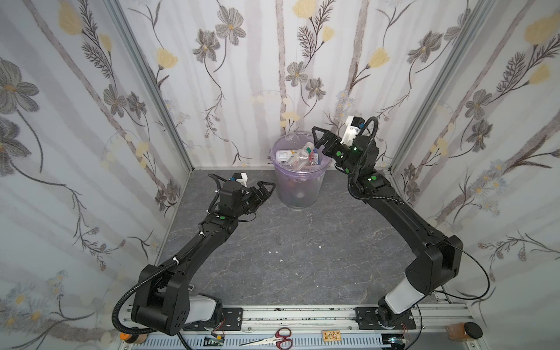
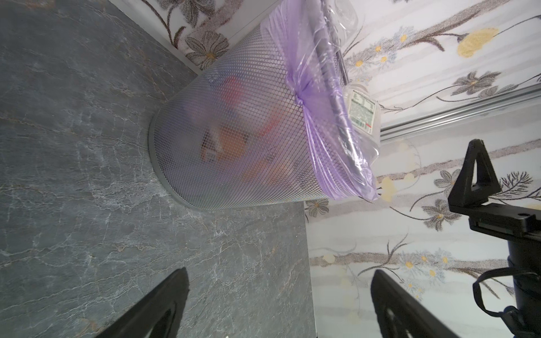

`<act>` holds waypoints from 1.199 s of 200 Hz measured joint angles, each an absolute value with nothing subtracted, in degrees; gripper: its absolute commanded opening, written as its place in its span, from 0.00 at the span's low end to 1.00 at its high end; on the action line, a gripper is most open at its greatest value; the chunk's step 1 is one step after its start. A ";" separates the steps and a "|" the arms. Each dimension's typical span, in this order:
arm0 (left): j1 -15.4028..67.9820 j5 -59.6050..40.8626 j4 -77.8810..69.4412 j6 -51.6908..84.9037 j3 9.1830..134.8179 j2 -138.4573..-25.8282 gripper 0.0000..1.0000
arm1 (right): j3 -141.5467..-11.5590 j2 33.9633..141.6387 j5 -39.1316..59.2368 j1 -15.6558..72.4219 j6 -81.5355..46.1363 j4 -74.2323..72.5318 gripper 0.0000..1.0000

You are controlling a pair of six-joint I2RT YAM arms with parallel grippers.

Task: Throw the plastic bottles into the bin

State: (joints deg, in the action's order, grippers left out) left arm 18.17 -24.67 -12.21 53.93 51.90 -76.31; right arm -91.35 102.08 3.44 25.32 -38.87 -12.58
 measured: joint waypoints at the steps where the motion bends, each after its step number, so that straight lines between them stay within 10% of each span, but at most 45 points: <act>1: 18.17 -24.67 -12.21 53.93 51.90 -76.31 1.00 | -91.29 102.00 3.46 25.30 -38.83 -12.62 1.00; 86: 16.88 -16.78 -11.00 44.73 54.19 -70.65 1.00 | -71.77 86.11 -4.54 18.61 -32.99 -12.32 1.00; 240: 16.56 45.28 -26.92 16.80 33.34 -75.18 1.00 | -30.61 77.01 -39.83 12.84 -8.78 -32.45 1.00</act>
